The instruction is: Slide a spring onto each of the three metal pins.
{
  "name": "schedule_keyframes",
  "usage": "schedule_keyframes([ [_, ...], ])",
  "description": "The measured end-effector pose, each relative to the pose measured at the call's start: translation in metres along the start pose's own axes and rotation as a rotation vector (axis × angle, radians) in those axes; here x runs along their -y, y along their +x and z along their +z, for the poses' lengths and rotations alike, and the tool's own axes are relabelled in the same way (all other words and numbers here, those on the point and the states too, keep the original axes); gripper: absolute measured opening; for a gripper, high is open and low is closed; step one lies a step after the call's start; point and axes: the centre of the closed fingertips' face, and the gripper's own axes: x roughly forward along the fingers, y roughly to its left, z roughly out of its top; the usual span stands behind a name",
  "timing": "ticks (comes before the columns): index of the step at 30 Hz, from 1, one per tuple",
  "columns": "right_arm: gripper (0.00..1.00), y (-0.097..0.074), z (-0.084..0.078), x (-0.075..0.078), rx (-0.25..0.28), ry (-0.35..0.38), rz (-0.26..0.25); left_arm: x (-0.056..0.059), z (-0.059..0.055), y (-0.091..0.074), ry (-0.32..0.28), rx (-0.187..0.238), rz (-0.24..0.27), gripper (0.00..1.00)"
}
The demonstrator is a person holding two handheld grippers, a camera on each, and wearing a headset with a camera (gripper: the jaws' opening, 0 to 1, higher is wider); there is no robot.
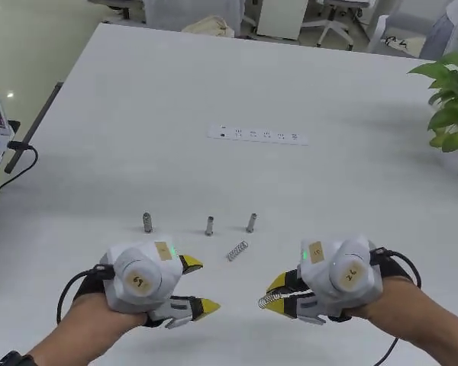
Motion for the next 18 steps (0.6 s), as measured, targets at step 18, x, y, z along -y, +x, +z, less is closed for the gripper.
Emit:
schedule_keyframes([
  [18, 0.09, 0.008, 0.006, 0.027, -0.003, -0.001, 0.002, -0.031, -0.027, -0.044, -0.113, 0.021, 0.127, 0.45],
])
